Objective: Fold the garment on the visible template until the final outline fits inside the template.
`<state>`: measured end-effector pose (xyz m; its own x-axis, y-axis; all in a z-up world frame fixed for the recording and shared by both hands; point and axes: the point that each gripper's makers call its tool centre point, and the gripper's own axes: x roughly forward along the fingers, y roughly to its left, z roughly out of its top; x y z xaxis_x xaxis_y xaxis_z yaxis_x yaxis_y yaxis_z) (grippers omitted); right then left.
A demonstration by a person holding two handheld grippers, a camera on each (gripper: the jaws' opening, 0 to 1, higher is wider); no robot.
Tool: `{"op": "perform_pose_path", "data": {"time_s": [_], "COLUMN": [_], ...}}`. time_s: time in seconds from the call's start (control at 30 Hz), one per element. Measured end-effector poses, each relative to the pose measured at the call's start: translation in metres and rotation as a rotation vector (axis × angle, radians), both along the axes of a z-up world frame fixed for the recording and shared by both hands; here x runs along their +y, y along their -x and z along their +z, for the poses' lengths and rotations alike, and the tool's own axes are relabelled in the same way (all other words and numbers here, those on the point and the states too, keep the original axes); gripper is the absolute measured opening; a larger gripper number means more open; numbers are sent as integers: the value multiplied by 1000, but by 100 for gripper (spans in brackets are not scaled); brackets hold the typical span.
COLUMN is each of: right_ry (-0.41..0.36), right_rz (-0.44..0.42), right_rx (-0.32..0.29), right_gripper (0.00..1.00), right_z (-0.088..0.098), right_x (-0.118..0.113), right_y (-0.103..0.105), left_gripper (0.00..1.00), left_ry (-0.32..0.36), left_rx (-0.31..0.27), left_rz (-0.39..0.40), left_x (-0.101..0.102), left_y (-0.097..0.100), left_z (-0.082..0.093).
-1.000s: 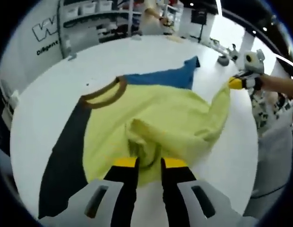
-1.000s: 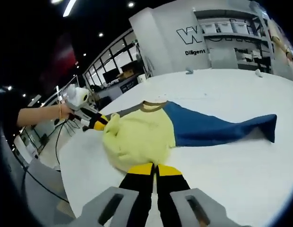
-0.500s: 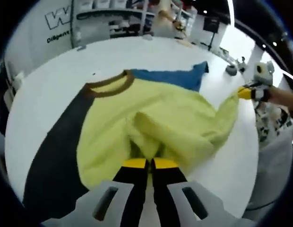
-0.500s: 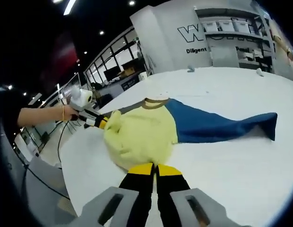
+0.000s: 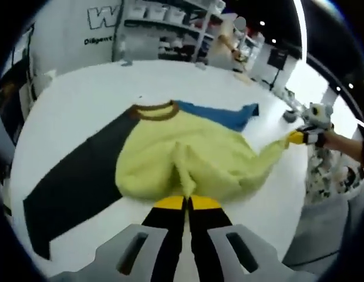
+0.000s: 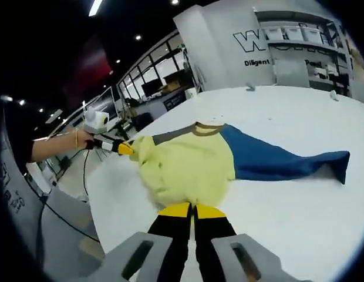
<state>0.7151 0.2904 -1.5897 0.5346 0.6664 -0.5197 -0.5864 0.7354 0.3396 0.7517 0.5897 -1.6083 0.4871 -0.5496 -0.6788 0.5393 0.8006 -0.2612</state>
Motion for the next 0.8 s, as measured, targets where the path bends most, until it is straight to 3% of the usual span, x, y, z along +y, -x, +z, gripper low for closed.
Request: {"op": "perform_pose_path", "data": {"time_s": [0.07,0.33,0.43,0.6,0.63,0.8], "right_ry": [-1,-25,-25,-36,-48,-64], "right_rz": [25,27,28,33,30,27], "right_rx": [-5,23,44,76,91,159], "right_gripper": [0,0,0,0,0,0], "right_z": [7,8,5,4,4,-8], "right_x": [0,0,0,-1,-1,-3], "right_y": [8,29,38,56,61,84], "left_gripper": [0,0,0,0,0,0], "left_ry": [24,64,89,95,99,113], "left_rx": [0,15,55,118,173,276], "left_rz": [13,23,16,6,25,62], "left_x": [3,21,24,29,31,32], "left_y": [12,64,89,117,126,150], "left_z": [9,29,33,30,25,3]}}
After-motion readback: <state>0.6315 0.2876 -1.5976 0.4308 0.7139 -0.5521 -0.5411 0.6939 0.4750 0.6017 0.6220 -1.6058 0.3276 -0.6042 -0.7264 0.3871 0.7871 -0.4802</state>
